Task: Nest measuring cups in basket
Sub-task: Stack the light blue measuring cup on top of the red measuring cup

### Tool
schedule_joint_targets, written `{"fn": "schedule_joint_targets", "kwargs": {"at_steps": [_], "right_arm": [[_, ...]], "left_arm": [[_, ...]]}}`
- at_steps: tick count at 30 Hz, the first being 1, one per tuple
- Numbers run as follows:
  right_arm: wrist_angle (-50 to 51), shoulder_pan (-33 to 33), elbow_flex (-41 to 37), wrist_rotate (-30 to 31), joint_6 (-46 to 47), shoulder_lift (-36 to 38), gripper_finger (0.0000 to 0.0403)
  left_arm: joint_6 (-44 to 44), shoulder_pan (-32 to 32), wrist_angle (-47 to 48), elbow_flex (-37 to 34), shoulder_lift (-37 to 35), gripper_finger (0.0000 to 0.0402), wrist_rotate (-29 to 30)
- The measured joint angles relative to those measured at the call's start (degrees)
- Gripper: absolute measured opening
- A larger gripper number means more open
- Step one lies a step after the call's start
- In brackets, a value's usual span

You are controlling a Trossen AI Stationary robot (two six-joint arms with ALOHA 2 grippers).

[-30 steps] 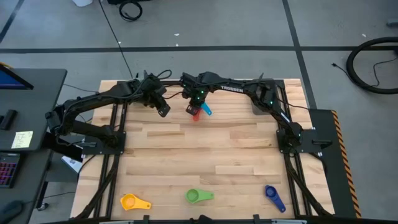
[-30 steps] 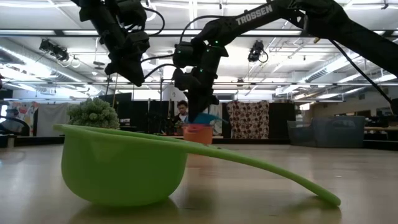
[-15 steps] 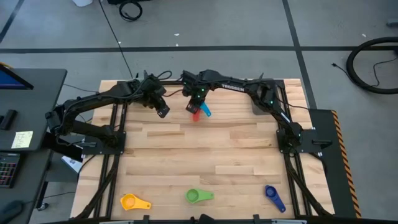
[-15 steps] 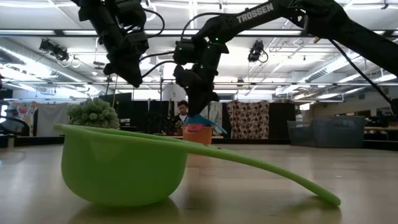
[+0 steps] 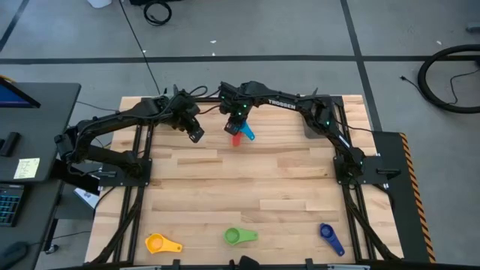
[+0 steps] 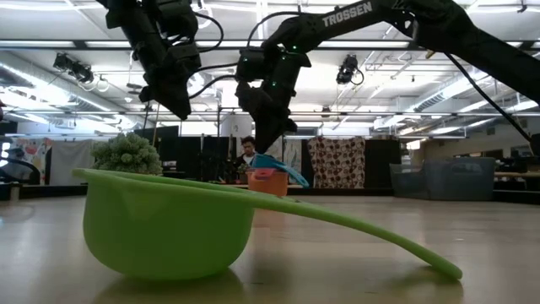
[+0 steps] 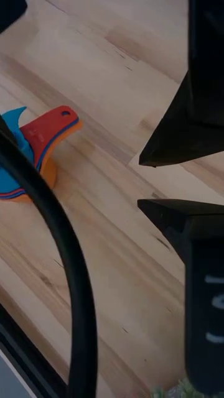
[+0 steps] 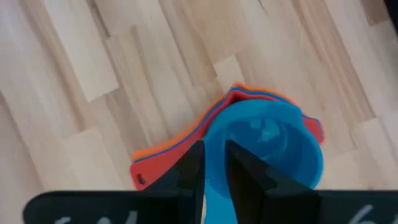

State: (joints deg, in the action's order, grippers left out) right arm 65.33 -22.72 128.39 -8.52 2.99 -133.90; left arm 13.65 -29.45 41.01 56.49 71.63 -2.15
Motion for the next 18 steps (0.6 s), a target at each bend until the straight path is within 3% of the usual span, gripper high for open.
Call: {"fn": "schedule_joint_targets", "kwargs": {"at_steps": [6, 10, 18], "right_arm": [[-2.0, -0.8, 0.0, 7.6, -0.5, -0.1, 0.0038], [-5.8, -1.2, 0.0, 7.3, -1.6, -0.1, 0.0010], [-6.7, -1.3, 0.0, 5.7, -1.8, -0.1, 0.0005]], "left_arm": [[0.0, 0.0, 0.0, 0.0, 0.0, 0.0101, 0.0], [0.0, 0.0, 0.0, 0.0, 0.0, 0.0101, 0.0], [0.0, 0.0, 0.3, 0.0, 0.0, 0.0101, 0.0]]}}
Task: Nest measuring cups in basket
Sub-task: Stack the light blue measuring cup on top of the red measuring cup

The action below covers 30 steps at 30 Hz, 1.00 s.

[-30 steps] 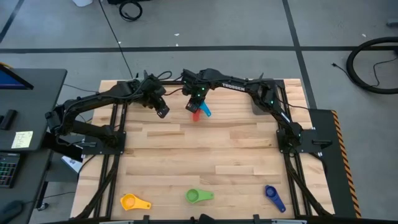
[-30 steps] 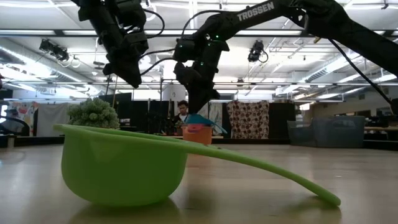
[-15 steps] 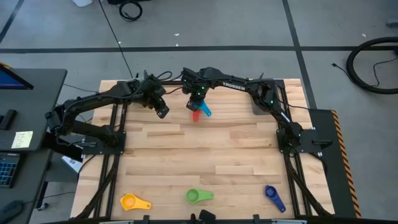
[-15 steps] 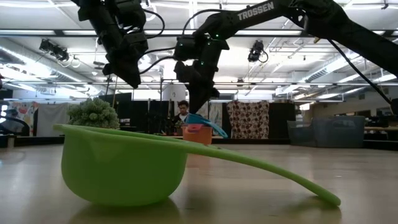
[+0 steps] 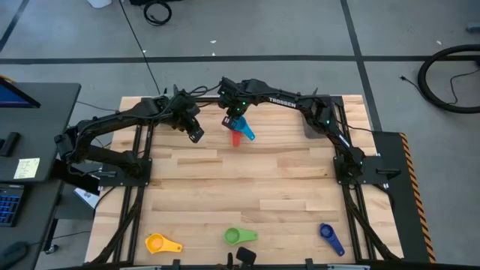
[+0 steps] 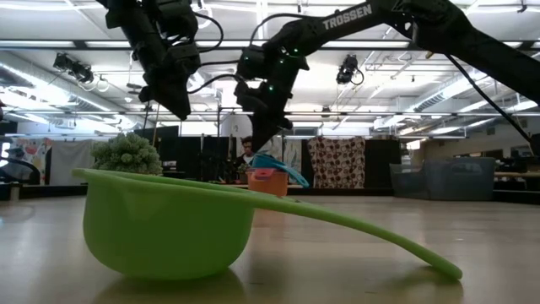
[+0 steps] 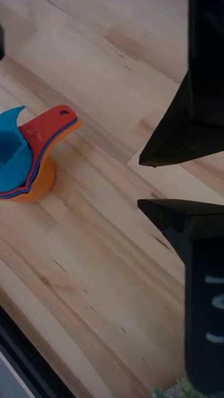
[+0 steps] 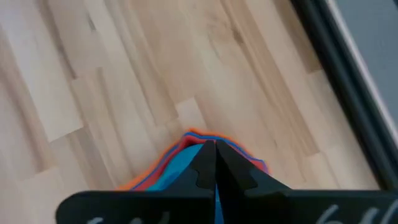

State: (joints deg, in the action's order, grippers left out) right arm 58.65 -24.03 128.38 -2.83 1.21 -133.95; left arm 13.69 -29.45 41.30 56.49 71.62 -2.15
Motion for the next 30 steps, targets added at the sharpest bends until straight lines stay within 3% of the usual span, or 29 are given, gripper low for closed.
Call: {"fn": "schedule_joint_targets", "kwargs": {"at_steps": [11, 18, 24, 30], "right_arm": [[-2.2, -0.7, -5.8, -1.6, -0.3, -0.1, 0.0002], [-3.5, -0.3, -6.4, 1.1, -0.3, 0.4, 0.0002], [4.0, -0.4, -0.8, 1.5, 0.7, 3.1, 0.0001], [16.6, -0.7, 0.1, 1.3, 5.0, 3.7, 0.0000]], "left_arm": [[0.0, 0.0, 0.2, 0.0, 0.0, 0.0101, 0.0], [0.0, 0.0, 0.6, 0.0, 0.0, 0.0101, 0.0], [0.3, 0.2, -0.1, 0.0, 1.1, 0.0101, -0.7], [2.2, 0.9, -6.2, 0.0, 8.0, 0.0101, -4.3]]}}
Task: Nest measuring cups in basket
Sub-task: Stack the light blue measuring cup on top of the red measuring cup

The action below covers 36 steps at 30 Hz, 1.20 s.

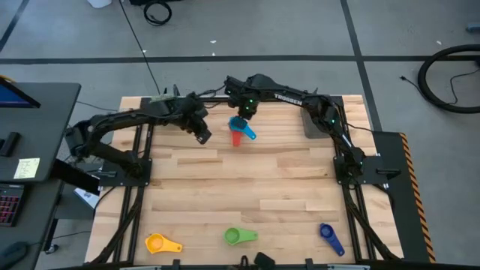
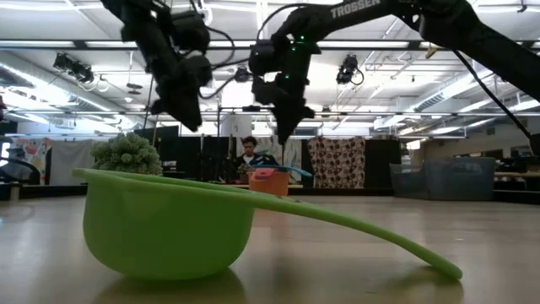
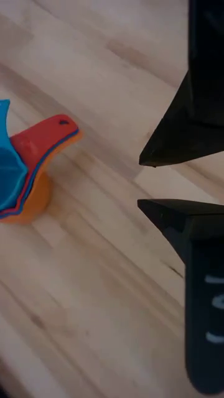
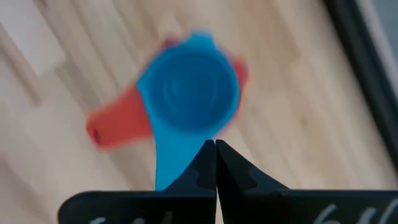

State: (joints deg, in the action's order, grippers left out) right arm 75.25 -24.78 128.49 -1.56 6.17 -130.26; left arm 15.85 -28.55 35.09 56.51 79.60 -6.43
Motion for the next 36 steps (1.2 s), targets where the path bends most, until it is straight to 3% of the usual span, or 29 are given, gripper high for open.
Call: {"fn": "schedule_joint_targets", "kwargs": {"at_steps": [13, 23, 36], "right_arm": [[2.1, -2.2, -8.6, -2.1, -1.6, 0.0, 0.0000], [-3.4, -2.8, -16.5, -6.9, -3.3, 0.1, 0.0000], [-5.2, -2.4, -17.7, -12.0, -4.7, 0.0, 0.0000]], "left_arm": [[1.6, 0.5, -14.3, 0.0, 16.7, 0.0101, -8.0], [0.8, 0.7, -22.6, 0.0, 21.9, 0.0101, -8.5], [-5.0, 0.7, -27.2, 0.0, 26.4, 0.0101, -11.1]]}}
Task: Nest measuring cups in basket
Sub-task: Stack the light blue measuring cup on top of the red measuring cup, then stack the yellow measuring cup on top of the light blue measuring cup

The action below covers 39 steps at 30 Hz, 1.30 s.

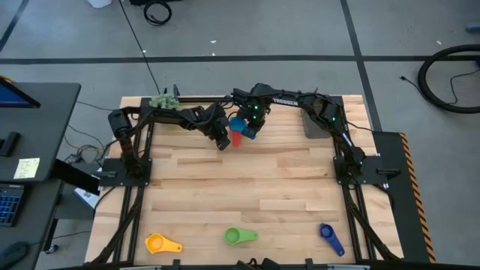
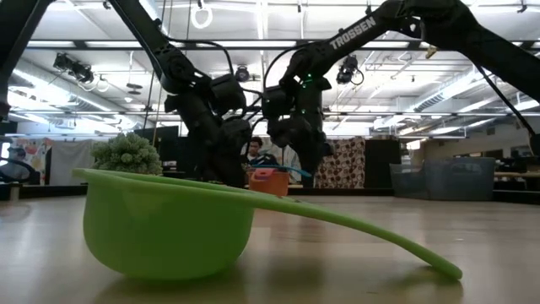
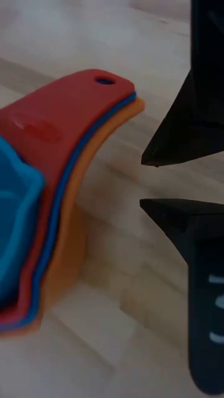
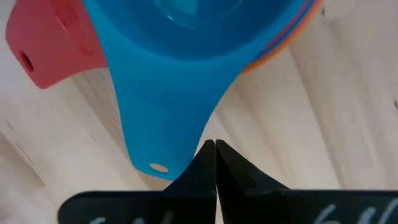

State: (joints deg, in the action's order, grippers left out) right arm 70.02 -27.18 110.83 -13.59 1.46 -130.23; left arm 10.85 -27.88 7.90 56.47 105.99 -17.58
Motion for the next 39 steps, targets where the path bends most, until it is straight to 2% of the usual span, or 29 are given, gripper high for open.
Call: {"fn": "schedule_joint_targets", "kwargs": {"at_steps": [7, 21, 30, 32, 39], "right_arm": [[-0.9, 0.2, 0.0, -3.7, -0.3, 0.0, 0.0001], [-5.3, 1.4, 0.1, -11.2, -2.4, 0.0, 0.0001], [-4.7, 1.5, 0.1, -9.7, -2.5, 0.1, 0.0001], [-3.8, 1.7, 0.1, -7.4, -2.8, 0.6, 0.0001], [5.4, 2.3, 0.1, -4.2, -3.9, 7.9, 0.0001]], "left_arm": [[0.0, 0.0, -4.4, 0.0, 2.1, 0.0101, -5.0], [-2.6, 0.1, -10.5, -0.1, 2.3, 0.0101, -6.8], [-2.7, 0.3, -10.1, -0.1, 2.9, 0.0101, -6.8], [-2.6, 0.3, -8.8, 0.0, 2.6, 0.0101, -6.7], [-2.6, 0.0, -2.0, 0.1, -1.1, 0.0101, -6.6]]}}
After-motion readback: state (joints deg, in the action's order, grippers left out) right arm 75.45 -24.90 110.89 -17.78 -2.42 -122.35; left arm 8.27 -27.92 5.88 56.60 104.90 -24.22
